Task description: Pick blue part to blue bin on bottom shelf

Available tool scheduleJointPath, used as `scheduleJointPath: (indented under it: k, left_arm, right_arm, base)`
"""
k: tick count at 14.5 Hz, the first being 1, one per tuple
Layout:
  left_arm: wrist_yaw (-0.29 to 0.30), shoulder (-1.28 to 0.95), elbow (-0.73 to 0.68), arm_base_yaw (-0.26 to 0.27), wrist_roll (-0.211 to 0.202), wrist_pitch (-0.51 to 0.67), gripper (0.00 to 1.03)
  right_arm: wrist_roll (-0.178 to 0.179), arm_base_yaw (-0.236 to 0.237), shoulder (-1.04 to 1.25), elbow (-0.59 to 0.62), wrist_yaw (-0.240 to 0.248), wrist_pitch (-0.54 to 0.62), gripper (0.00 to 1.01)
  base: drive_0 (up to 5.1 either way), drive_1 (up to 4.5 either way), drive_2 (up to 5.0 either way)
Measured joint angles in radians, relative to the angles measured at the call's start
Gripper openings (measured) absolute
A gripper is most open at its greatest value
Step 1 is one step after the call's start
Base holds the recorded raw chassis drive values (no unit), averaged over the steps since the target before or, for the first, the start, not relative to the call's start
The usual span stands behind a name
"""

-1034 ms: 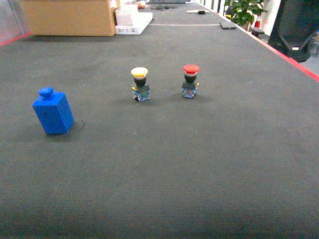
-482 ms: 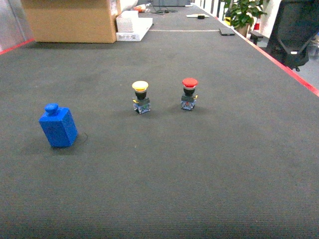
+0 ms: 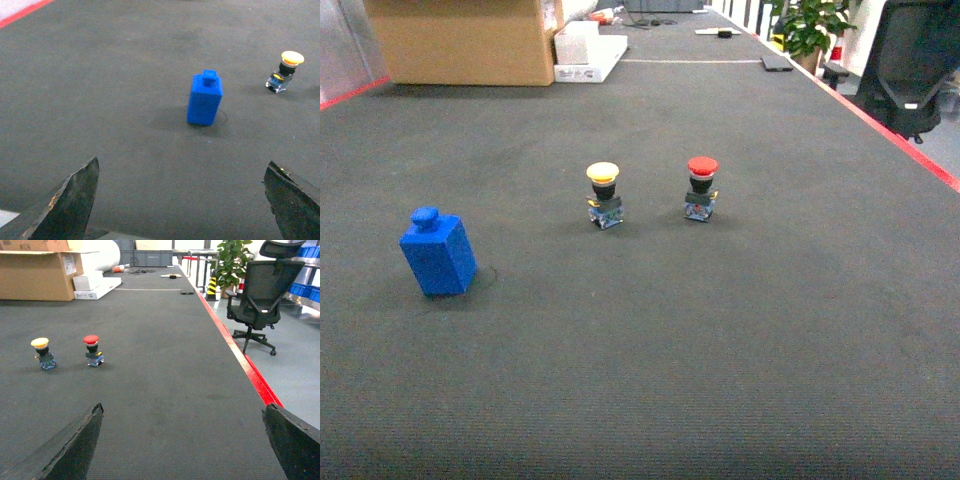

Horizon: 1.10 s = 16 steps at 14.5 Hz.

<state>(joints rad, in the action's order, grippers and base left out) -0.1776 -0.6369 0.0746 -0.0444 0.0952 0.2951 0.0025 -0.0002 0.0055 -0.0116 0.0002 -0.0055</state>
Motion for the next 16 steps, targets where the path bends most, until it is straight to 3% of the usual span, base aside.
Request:
scheduleJointPath:
  k: [2,3,5,6,15,16]
  left_arm:
    - [0.074,-0.460,0.149,0.010,-0.021,0.325,0.98]
    - [0.107,-0.721,0.288,0.008,-0.021,0.406,0.98]
    - [0.137,-1.080,0.469,-0.001,-0.026,0.370,0.98]
    - [0.141,-1.221,0.637,-0.003,-0.032,0.346,0.98]
    - [0.156,-1.450,0.896,0.009,-0.051,0.245,0.98]
    - [0.156,-1.460,0.913,0.009,-0.058,0.222,0.94]
  right_arm:
    - [0.000,0.000,0.000,0.000,0.000,0.001,0.98]
    - [0.000,0.000,0.000,0.000,0.000,0.000,0.98]
    - [0.000,0.000,0.000,0.000,0.000,0.000,0.98]
    - [0.000,0.000,0.000,0.000,0.000,0.000,0.98]
    - [0.000,0.000,0.000,0.000,0.000,0.000,0.98]
    - [0.000,0.000,0.000,0.000,0.000,0.000,0.98]
  base:
    - [0.0,0.00,0.0]
    - [0.0,0.00,0.0]
    - [0.0,0.00,0.0]
    - [0.0,0.00,0.0]
    - [0.0,0.00,0.0]
    - [0.0,0.00,0.0]
